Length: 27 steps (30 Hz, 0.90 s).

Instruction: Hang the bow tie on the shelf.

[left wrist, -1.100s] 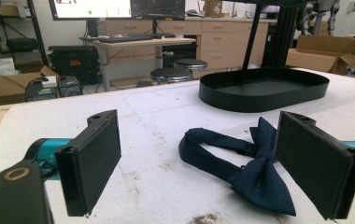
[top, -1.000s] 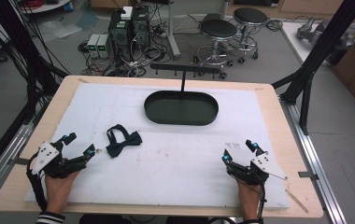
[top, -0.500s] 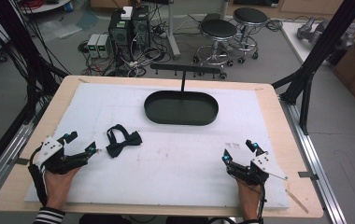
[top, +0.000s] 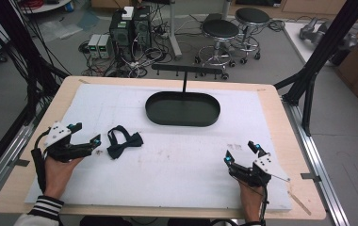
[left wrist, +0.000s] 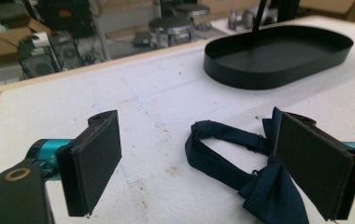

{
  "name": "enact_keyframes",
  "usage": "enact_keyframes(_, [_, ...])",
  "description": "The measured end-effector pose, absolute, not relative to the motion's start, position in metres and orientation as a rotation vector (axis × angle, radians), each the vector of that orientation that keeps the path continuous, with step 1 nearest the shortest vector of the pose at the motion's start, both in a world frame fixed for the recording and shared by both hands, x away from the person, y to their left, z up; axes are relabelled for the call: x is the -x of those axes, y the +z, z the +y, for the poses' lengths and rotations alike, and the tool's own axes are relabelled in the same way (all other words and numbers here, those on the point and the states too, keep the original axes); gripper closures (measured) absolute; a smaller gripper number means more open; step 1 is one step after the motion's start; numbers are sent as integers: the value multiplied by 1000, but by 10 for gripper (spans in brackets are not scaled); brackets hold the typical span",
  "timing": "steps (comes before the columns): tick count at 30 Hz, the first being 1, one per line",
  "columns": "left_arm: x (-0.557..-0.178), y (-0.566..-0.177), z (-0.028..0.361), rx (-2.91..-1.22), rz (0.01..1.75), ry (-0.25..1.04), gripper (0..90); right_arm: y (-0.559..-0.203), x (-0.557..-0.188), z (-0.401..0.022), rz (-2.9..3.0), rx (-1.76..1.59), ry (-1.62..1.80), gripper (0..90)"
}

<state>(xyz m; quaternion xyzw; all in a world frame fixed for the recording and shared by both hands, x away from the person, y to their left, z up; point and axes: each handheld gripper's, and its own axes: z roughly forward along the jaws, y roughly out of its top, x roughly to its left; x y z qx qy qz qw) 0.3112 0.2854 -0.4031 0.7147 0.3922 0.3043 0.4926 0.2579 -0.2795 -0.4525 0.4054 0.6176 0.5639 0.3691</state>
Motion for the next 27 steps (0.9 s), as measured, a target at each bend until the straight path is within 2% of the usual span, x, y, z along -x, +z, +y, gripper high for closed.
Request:
enact_keyframes(9, [-336,-385,269,-1886,956,717,170,-453,-258,-280,1584,-1042,1447,98])
enact_keyframes(12, [-348,-383,263,-2002,958,687,220,-453,-258,-280,1584,-1043,1448,98])
enact_keyframes(25, [-378,-382,248,-2137,1068,647,217,-453,-258,-280,1586,-1052,1452,98])
enact_keyframes(27, [-380,-382,248,-2145,1075,629,271,-453,-258,-280,1584,-1054,1453,98])
